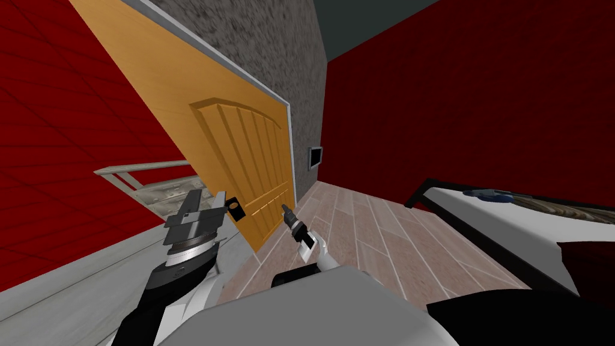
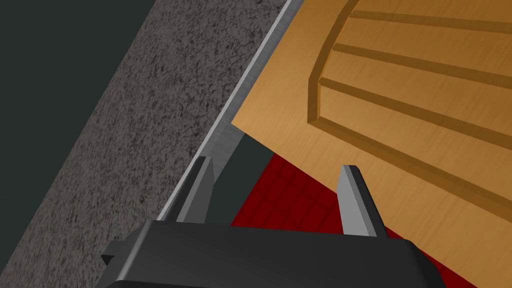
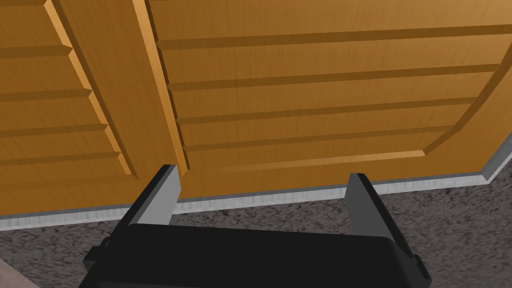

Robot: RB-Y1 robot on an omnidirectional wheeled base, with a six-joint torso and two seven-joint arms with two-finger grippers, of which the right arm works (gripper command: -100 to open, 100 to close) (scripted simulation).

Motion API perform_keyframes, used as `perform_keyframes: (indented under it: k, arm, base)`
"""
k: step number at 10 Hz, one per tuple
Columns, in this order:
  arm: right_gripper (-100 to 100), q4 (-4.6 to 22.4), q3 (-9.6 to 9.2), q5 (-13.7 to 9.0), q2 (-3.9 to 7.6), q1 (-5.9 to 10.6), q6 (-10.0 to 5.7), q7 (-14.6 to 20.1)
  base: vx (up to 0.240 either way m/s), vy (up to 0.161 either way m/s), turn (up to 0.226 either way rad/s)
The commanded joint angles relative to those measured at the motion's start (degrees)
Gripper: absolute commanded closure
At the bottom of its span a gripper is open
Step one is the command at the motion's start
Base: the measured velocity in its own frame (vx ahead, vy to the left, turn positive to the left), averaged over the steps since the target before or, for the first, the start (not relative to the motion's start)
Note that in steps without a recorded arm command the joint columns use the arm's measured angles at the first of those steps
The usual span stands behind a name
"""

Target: Pull the door open

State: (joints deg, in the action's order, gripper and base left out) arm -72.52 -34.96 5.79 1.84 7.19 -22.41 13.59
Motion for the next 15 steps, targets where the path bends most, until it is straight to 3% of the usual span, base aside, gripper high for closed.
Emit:
perform_keyframes:
  k: [1,5,15]
  arm:
    - [-100,2.2,-2.17,0.1,-0.58,1.30,0.63,0.1]
    - [-100,6.6,-4.92,0.0,-1.59,4.01,0.89,0.6]
    - [-100,7.4,-5.46,0.0,-1.79,4.54,0.93,0.7]
  base:
    - [0.094,0.215,-0.098]
    - [0.076,0.122,0.026]
    - [0.000,0.006,-0.006]
